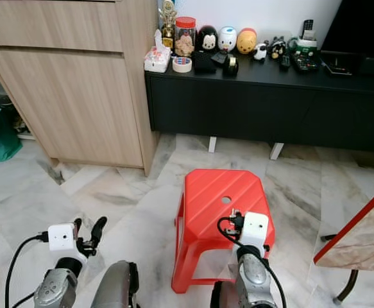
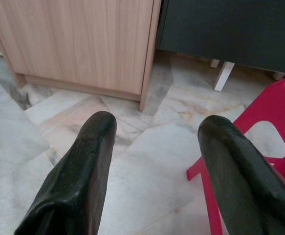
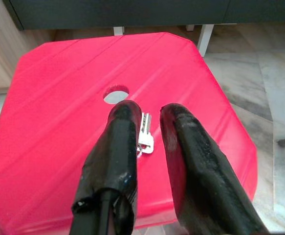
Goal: Hang keys on a hook
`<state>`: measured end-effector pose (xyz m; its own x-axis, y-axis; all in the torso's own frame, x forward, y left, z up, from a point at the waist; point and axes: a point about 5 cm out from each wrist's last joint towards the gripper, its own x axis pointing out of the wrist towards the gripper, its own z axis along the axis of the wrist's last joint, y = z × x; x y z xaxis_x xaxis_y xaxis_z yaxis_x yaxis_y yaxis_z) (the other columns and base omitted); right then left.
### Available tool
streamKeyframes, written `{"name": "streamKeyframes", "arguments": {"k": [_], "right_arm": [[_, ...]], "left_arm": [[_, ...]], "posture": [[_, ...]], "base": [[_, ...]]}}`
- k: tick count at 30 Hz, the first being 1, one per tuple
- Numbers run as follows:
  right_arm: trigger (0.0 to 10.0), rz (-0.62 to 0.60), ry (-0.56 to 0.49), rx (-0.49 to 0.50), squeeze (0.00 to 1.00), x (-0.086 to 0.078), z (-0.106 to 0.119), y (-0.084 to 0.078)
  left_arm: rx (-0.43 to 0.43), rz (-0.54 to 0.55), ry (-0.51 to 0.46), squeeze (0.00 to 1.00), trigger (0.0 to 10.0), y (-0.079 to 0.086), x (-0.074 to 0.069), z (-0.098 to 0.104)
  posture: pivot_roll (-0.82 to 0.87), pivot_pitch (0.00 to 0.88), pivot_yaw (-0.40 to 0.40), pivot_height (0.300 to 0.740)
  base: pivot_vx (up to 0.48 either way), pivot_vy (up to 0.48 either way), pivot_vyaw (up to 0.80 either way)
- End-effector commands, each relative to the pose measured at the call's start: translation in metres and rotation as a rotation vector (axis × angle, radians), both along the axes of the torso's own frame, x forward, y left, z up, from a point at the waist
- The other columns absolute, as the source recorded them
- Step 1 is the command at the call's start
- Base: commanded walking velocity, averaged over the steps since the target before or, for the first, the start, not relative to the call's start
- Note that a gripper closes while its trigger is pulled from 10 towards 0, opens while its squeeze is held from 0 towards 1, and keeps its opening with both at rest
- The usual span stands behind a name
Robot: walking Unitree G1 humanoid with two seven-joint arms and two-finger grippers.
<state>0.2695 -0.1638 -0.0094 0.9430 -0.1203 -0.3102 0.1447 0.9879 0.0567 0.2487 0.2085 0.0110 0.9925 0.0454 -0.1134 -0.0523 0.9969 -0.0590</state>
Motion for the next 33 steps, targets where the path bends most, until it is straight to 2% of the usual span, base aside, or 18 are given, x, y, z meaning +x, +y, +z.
{"name": "streamKeyframes", "arguments": {"k": [1,25,33], "right_arm": [[10.0,0.011,0.001,0.009,0.0,0.002,0.001,0.003],[10.0,0.037,0.008,0.025,0.0,0.003,0.0,0.005],[10.0,0.07,0.055,0.051,0.0,-0.001,-0.006,0.008]], "left_arm": [[0.011,-0.016,0.009,0.0,10.0,-0.002,0.002,0.0],[0.037,0.005,0.013,0.0,10.0,0.011,0.002,0.002],[0.047,0.013,0.019,0.0,10.0,0.012,0.001,0.002]], "posture": [[0.1,0.062,-0.04,0.591],[0.1,0.081,-0.039,0.591],[0.09,0.08,-0.039,0.591]], "base": [[0.247,0.0,0.0],[0.272,0.0,0.0],[0.0,0.0,0.0]]}}
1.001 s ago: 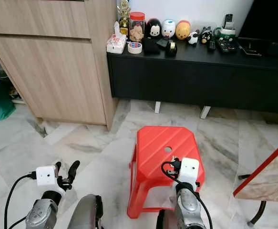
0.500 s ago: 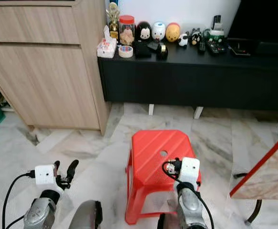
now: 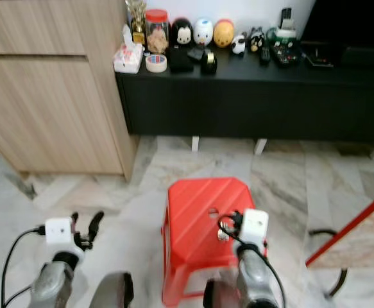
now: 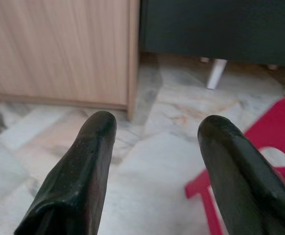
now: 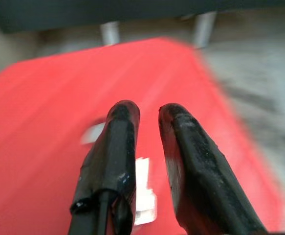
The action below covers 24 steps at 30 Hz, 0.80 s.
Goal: Hang keys on a hook
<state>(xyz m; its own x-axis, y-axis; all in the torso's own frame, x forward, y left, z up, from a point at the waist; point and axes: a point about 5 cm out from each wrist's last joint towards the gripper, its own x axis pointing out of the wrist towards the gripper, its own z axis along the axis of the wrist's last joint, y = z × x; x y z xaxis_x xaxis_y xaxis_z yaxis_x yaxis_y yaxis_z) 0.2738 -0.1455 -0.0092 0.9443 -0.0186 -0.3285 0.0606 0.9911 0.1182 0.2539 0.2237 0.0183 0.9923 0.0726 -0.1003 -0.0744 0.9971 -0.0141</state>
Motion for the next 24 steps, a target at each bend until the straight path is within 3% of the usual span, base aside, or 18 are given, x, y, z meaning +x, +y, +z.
{"name": "streamKeyframes", "arguments": {"k": [1,4,5,6,7,11,15,22,24], "right_arm": [[10.0,0.011,0.055,0.014,0.0,-0.007,-0.008,-0.006],[10.0,0.087,0.05,0.081,0.0,-0.007,-0.009,0.002],[10.0,0.099,0.048,0.093,0.64,-0.006,-0.008,0.004],[10.0,0.104,0.044,0.096,0.64,-0.006,-0.008,0.004],[10.0,0.097,0.046,0.103,1.0,-0.006,-0.008,0.004],[10.0,0.09,0.07,0.118,1.0,-0.007,-0.01,0.004],[10.0,0.16,0.096,0.206,1.0,-0.006,-0.011,0.011],[10.0,0.142,0.132,0.158,1.0,-0.002,-0.011,0.01],[10.0,0.122,0.154,0.126,0.0,0.0,-0.011,0.008]], "left_arm": [[0.002,-0.009,0.029,0.0,10.0,-0.003,-0.004,-0.006],[0.006,-0.009,0.039,0.0,10.0,-0.003,-0.005,-0.008],[0.006,-0.01,0.04,0.0,10.0,-0.003,-0.006,-0.008],[0.006,-0.009,0.04,0.0,10.0,-0.003,-0.006,-0.008],[0.005,-0.009,0.041,0.0,10.0,-0.003,-0.006,-0.008],[0.006,-0.011,0.043,0.0,10.0,-0.003,-0.007,-0.009],[0.011,-0.021,0.046,0.0,10.0,-0.005,-0.007,-0.01],[0.014,-0.024,0.05,0.0,10.0,-0.005,-0.007,-0.01],[0.015,-0.025,0.049,0.0,10.0,-0.005,-0.008,-0.01]], "posture": [[0.09,0.078,-0.037,0.591],[0.09,0.076,-0.036,0.591],[0.09,0.076,-0.036,0.591],[0.09,0.074,-0.037,0.591],[0.09,0.074,-0.037,0.591],[0.09,0.072,-0.036,0.591],[0.09,0.07,-0.036,0.591],[0.09,0.066,-0.033,0.591],[0.09,0.07,-0.036,0.591]], "base": [[0.0,0.0,0.0],[0.0,0.0,0.0],[0.0,0.0,0.0],[0.0,0.0,0.0],[0.0,0.0,0.0],[0.0,0.0,0.0],[0.0,0.0,0.0],[0.0,0.0,0.0],[0.0,0.0,0.0]]}}
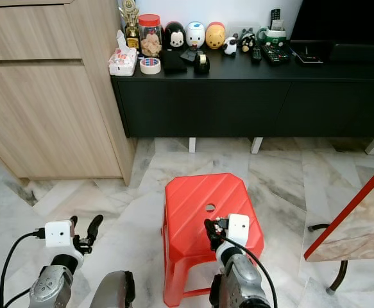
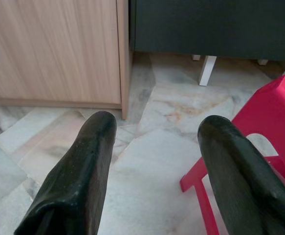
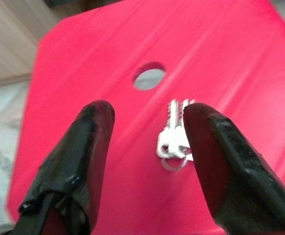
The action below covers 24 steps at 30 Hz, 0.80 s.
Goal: Hang keys on a hook
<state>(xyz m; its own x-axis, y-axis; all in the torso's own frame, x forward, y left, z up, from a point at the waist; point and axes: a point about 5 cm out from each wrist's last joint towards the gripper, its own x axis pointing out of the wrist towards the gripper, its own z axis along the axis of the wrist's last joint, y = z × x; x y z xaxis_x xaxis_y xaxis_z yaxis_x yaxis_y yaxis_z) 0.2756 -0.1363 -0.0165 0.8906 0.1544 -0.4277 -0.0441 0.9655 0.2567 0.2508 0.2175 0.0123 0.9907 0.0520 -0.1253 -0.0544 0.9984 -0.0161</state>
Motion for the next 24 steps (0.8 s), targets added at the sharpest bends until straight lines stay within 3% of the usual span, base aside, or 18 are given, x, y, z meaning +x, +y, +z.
{"name": "streamKeyframes", "arguments": {"k": [1,6,16,24], "right_arm": [[10.0,-0.008,0.037,-0.018,0.0,-0.0016,-0.0035,-0.0015],[10.0,-0.056,0.069,-0.053,0.0,0.0035,-0.0018,-0.0049],[10.0,-0.028,0.117,-0.08,0.0,0.0031,-0.0046,-0.0015],[10.0,-0.029,0.14,-0.045,0.0,0.0029,-0.0057,0.002]], "left_arm": [[0.019,-0.004,0.023,0.0,10.0,0.0007,-0.0045,-0.0043],[0.02,0.004,0.025,0.0,10.0,0.003,-0.0063,-0.0049],[0.018,0.005,0.021,0.0,10.0,0.0018,-0.0067,-0.0048],[0.018,0.004,0.01,0.0,10.0,0.0004,-0.0074,-0.0036]], "posture": [[0.09,0.07,-0.036,0.591],[0.09,0.076,-0.036,0.591],[0.1,0.081,-0.037,0.591],[0.1,0.096,-0.039,0.591]], "base": [[0.0,0.0,0.0],[0.0,0.0,0.0],[0.0,0.0,0.0],[0.0,0.0,0.0]]}}
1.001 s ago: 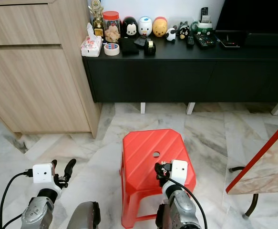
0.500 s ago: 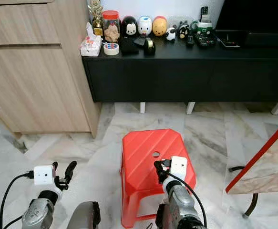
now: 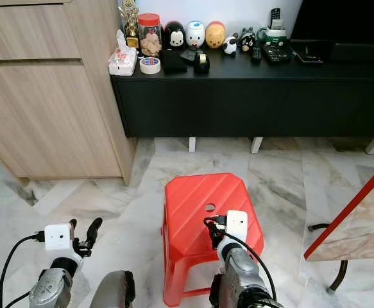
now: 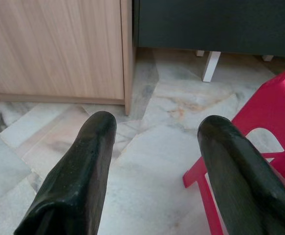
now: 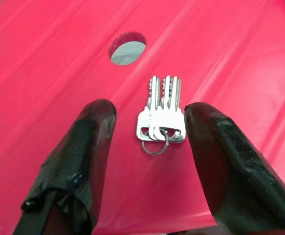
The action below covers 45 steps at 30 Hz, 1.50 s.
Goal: Hang keys on a hook
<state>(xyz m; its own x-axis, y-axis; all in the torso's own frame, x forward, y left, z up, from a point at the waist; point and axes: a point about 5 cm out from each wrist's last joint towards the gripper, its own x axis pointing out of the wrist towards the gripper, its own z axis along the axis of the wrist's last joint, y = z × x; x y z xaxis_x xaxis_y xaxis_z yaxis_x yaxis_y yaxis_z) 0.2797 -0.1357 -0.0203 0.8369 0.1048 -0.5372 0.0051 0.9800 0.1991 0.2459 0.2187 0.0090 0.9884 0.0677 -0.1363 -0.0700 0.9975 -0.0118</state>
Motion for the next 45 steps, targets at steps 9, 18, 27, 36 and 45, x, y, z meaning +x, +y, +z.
{"name": "streamKeyframes", "arguments": {"k": [9,18,27,36,45], "right_arm": [[10.0,-0.032,0.018,0.018,0.0,0.0,-0.001,0.001],[10.0,-0.031,0.008,0.0,0.0,0.005,0.003,0.001],[0.0,-0.016,-0.007,0.001,0.0,0.009,0.007,0.004],[0.0,-0.009,-0.003,-0.009,0.0,0.008,0.006,0.004],[0.0,-0.006,0.001,-0.002,0.0,0.006,0.004,0.005]], "left_arm": [[0.018,-0.011,-0.011,0.0,10.0,-0.001,-0.008,0.0],[0.021,-0.012,-0.017,0.0,10.0,-0.002,-0.012,0.001],[0.023,-0.009,-0.009,0.0,10.0,-0.001,-0.014,0.001],[0.03,-0.012,-0.005,0.0,10.0,0.001,-0.013,0.001],[0.031,-0.014,-0.001,0.0,10.0,0.001,-0.012,0.002]], "posture": [[0.11,0.127,-0.034,0.591],[0.12,0.149,-0.034,0.591],[0.12,0.148,-0.033,0.591],[0.12,0.146,-0.022,0.591],[0.12,0.143,-0.022,0.591]], "base": [[0.0,0.0,0.0],[0.0,0.0,0.0],[0.0,0.0,0.0],[0.0,0.0,0.0],[0.0,0.0,0.0]]}}
